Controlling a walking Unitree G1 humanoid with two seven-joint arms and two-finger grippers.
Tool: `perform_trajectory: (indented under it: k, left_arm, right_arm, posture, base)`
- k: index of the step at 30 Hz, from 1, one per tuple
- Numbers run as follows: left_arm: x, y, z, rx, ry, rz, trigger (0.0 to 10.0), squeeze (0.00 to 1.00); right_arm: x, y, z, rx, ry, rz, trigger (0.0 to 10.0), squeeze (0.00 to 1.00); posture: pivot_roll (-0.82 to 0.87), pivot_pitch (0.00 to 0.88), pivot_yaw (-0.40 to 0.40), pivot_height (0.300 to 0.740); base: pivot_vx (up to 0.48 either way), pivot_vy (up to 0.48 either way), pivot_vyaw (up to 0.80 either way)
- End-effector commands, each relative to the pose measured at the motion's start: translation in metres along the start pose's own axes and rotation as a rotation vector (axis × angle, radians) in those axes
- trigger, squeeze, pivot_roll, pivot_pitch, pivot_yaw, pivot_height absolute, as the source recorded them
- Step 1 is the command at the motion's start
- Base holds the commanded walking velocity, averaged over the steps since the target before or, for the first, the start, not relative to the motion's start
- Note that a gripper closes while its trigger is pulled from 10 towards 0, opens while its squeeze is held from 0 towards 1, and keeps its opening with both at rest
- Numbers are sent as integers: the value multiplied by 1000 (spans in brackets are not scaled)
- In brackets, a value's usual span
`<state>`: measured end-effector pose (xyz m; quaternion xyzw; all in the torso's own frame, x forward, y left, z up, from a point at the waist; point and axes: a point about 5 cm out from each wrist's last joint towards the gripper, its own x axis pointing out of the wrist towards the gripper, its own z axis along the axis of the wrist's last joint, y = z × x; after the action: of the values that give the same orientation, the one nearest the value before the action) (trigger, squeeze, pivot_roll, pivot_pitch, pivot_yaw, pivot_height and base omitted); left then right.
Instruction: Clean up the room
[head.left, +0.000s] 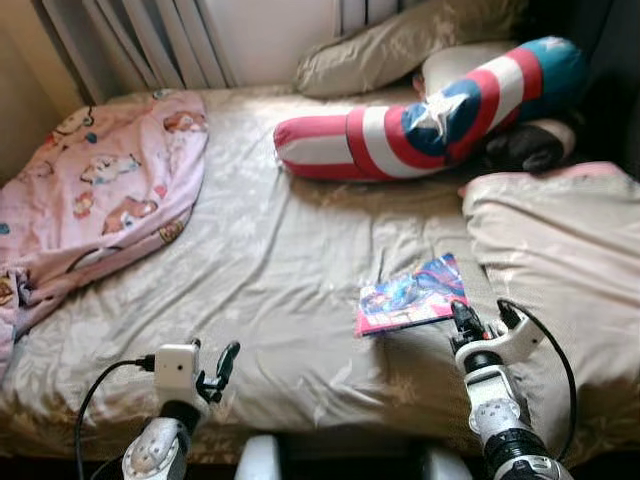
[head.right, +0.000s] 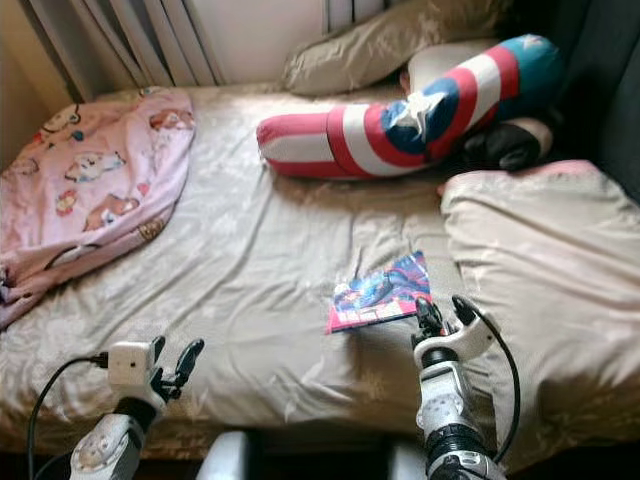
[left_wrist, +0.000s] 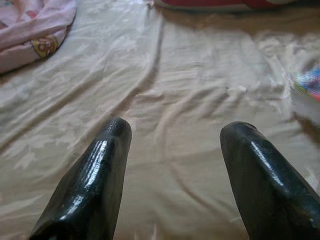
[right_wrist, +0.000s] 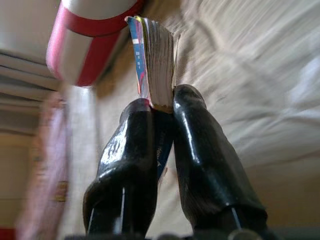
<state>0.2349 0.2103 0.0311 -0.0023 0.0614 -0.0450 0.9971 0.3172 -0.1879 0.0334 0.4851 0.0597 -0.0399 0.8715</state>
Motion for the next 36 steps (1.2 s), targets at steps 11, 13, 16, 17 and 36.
perform_trajectory:
  k: [11,13,16,17,36]
  left_arm:
    - [-30,8,1,55,70,-23,10000,0]
    - [-35,9,2,58,77,-25,10000,0]
    - [-42,10,2,59,90,-26,10000,0]
    - [-44,10,3,59,95,-26,10000,0]
    - [-52,3,0,45,157,-24,10000,0]
  right_arm:
    - [1,-10,4,34,12,-78,10000,0]
    - [-2,-17,5,37,14,-126,10000,0]
    - [-4,-22,4,3,38,-166,10000,0]
    - [-5,-23,4,-7,44,-177,10000,0]
    - [-7,-32,5,-83,69,-328,10000,0]
  posture:
    - [254,245,127,622]
    - [257,254,128,622]
    - [262,264,131,622]
    - [262,264,131,622]
    - [262,287,123,622]
  base:
    - [0,0,0]
    - [0,0,0]
    - [0,0,0]
    - [0,0,0]
    - [0,0,0]
